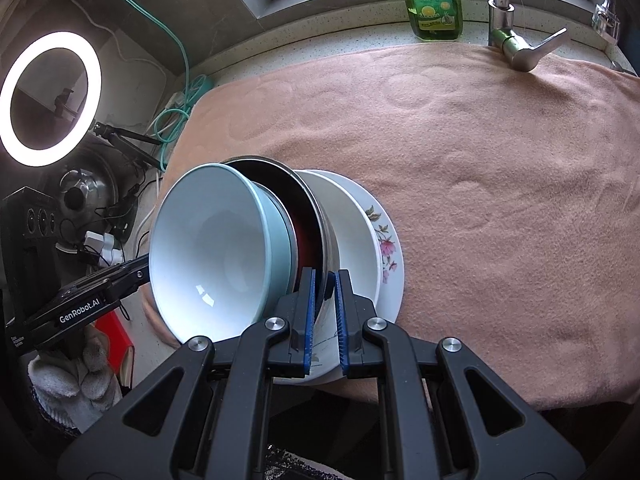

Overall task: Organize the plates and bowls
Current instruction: 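Carry the bowl stack over the white plate stack and lower it, then open the left gripper to release the bowls onto the plates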

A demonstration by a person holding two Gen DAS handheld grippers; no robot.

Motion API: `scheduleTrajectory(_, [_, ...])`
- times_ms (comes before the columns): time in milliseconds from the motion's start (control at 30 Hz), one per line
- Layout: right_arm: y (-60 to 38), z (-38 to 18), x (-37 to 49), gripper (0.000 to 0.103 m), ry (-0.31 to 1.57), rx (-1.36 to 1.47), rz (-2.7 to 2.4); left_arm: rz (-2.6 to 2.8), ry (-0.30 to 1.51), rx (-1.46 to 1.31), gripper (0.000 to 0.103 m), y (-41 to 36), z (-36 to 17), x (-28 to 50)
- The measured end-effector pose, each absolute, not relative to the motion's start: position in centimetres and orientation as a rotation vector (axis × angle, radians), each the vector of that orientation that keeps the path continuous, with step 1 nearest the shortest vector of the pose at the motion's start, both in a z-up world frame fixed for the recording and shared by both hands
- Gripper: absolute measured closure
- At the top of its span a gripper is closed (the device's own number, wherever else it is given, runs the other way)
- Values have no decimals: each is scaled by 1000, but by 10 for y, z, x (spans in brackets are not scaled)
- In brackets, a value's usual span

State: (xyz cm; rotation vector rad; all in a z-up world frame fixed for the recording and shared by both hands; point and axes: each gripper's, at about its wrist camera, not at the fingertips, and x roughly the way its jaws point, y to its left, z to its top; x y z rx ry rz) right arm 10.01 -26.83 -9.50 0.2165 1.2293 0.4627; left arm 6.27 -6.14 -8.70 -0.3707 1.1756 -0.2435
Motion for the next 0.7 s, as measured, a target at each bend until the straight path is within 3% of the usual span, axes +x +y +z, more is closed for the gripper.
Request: scheduleTrajectory(700, [-268,-95,98,90,1231,217,485,-223,1189,-376,94,-61,-92,66])
